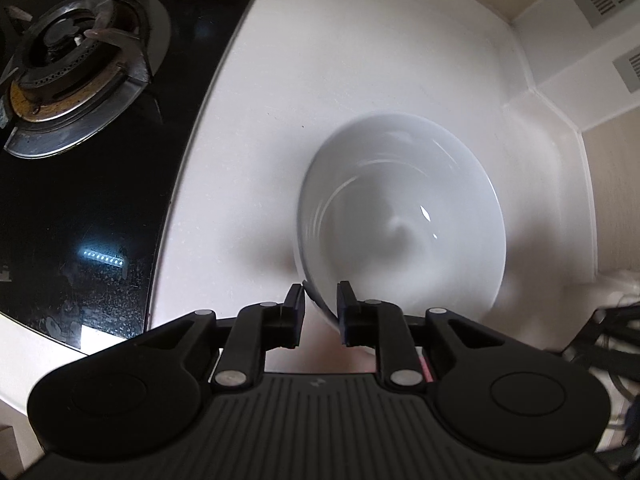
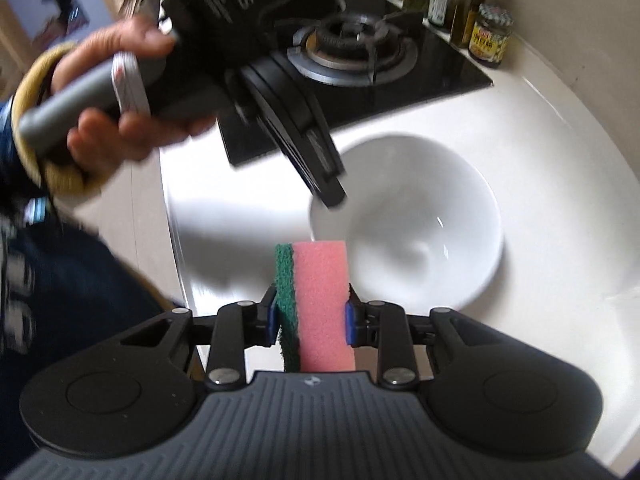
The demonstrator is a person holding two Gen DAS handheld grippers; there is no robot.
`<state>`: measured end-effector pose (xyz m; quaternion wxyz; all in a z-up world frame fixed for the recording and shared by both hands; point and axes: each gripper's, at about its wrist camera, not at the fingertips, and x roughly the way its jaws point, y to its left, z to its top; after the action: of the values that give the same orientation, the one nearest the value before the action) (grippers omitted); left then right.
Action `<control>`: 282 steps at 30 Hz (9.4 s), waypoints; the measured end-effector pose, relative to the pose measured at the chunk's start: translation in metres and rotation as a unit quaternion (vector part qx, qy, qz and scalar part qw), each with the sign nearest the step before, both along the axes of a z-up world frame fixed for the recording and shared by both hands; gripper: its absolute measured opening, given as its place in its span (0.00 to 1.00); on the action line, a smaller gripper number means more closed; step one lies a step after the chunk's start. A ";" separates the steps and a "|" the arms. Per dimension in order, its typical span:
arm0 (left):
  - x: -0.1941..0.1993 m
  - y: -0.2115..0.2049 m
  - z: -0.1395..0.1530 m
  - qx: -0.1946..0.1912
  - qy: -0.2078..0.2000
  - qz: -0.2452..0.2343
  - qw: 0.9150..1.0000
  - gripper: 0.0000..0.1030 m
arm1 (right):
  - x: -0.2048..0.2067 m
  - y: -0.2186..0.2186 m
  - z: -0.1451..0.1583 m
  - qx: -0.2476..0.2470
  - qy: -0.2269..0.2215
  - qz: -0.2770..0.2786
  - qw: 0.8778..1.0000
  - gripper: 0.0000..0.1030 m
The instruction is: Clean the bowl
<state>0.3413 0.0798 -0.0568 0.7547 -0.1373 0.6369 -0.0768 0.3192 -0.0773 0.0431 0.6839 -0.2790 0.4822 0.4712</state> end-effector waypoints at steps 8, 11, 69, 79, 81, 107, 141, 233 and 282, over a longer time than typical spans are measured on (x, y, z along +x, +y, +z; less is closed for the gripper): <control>-0.001 -0.002 0.001 0.007 -0.005 -0.025 1.000 0.27 | 0.038 -0.033 -0.010 -0.095 -0.062 -0.036 0.993 0.24; 0.000 -0.003 0.002 0.008 -0.005 -0.027 1.000 0.26 | 0.056 -0.038 -0.012 -0.091 -0.086 -0.067 0.990 0.24; 0.027 -0.015 -0.018 0.088 -0.095 -0.053 0.990 0.22 | 0.053 0.000 0.011 0.032 0.071 0.034 0.996 0.25; 0.026 -0.018 -0.015 0.089 -0.107 -0.094 0.986 0.18 | 0.027 0.034 -0.040 -0.051 -0.099 0.144 0.983 0.25; 0.025 -0.010 -0.016 0.063 -0.103 -0.089 0.989 0.17 | 0.020 0.037 -0.041 -0.058 -0.083 0.155 0.983 0.26; 0.015 -0.003 -0.014 0.035 -0.100 -0.054 0.993 0.13 | 0.037 0.020 -0.019 -0.092 -0.203 0.170 0.960 0.25; 0.015 -0.020 -0.009 0.069 -0.142 -0.023 0.987 0.19 | -0.041 -0.044 -0.041 -0.099 -0.304 0.063 0.946 0.25; -0.047 -0.025 0.002 0.056 -0.081 0.145 0.985 0.26 | -0.023 -0.034 -0.057 -0.030 -0.151 -0.336 0.929 0.27; -0.058 -0.062 -0.008 0.117 -0.095 0.127 0.980 0.24 | -0.033 -0.080 -0.051 0.065 -0.083 -0.512 0.852 0.25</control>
<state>0.2833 0.0179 -0.0643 0.8261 -0.1195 0.5446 0.0819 0.2859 -0.1577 -0.0078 0.8827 0.0146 0.4660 0.0595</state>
